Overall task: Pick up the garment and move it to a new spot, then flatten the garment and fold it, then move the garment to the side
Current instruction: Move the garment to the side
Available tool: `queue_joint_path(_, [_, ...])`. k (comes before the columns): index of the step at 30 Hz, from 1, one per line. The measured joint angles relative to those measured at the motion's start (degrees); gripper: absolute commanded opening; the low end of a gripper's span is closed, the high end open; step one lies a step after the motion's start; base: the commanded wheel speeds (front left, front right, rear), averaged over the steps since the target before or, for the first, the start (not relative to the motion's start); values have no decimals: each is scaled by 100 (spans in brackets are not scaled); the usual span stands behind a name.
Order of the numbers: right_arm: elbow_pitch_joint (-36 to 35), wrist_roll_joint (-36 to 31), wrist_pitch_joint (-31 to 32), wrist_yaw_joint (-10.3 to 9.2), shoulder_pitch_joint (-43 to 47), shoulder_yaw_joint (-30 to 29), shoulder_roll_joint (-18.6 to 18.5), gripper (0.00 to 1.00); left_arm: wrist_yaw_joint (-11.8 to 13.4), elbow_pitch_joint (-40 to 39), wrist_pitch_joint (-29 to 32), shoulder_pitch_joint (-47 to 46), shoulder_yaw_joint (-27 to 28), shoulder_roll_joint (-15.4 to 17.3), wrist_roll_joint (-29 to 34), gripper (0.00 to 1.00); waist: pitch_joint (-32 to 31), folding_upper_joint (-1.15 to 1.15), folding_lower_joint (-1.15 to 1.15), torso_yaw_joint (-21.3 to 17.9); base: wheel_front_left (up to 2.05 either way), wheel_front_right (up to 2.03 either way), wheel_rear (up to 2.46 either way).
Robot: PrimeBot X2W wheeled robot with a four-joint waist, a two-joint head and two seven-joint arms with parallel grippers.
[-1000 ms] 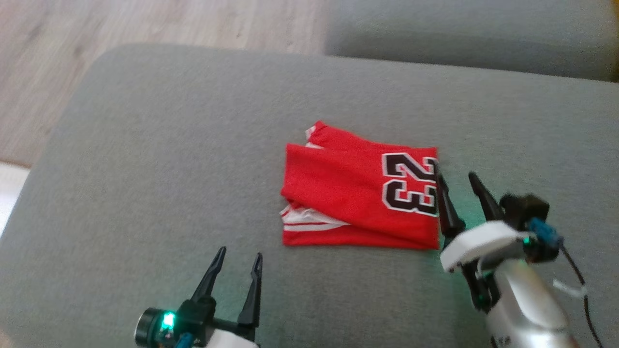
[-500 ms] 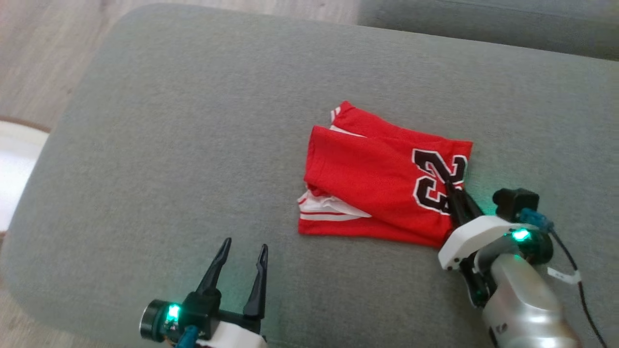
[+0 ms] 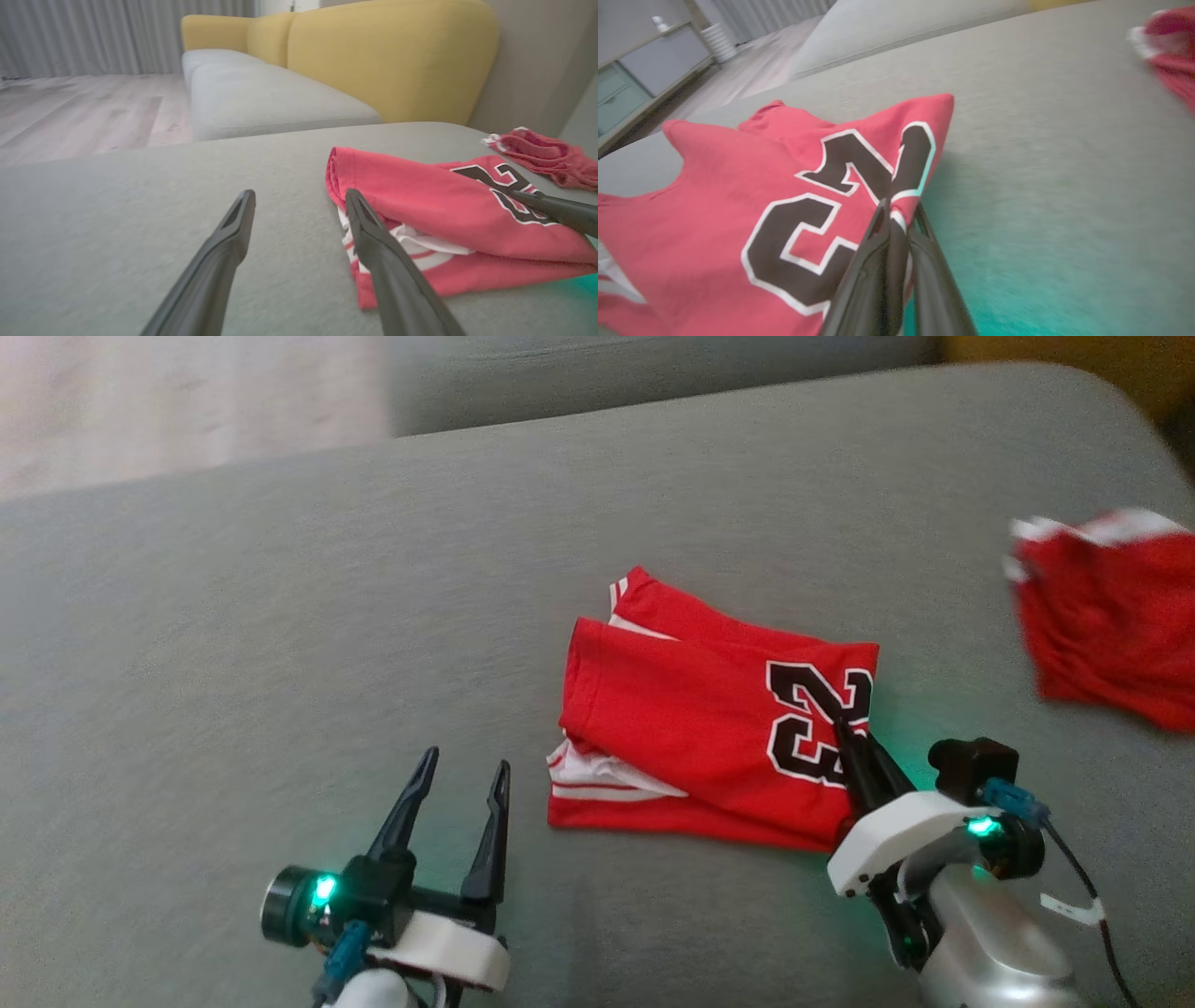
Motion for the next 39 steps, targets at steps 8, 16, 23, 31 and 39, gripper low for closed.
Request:
queue_joint_path(8, [-266,38,0,0,223,29,-4,0,-3,20,0,-219,-116,-2,-53,100,39,0,0,-1326,0,0,0])
queue_joint_path(16, [-431,-156,0,0,146,27,-21,0,-2,85,0,-327,-221,-4,-24,100,301,0,0,-1926,0,0,0])
queue_joint_path(23, [-483,-569,305,0,-1069,88,-568,0,-56,232,0,-337,-205,-1,68,100,537,0,0,-1803,0,0,0])
queue_joint_path(31, [200,-1324,820,0,-2435,-448,-1828,0,-107,303,0,-538,-201,-1,145,100,761,0,1,-1292,0,0,0])
queue_joint_path(39, [753,-2382,506,0,-2843,-2008,-2053,100,-91,375,0,-542,-76,-2,159,100,879,0,1,-959,0,0,0])
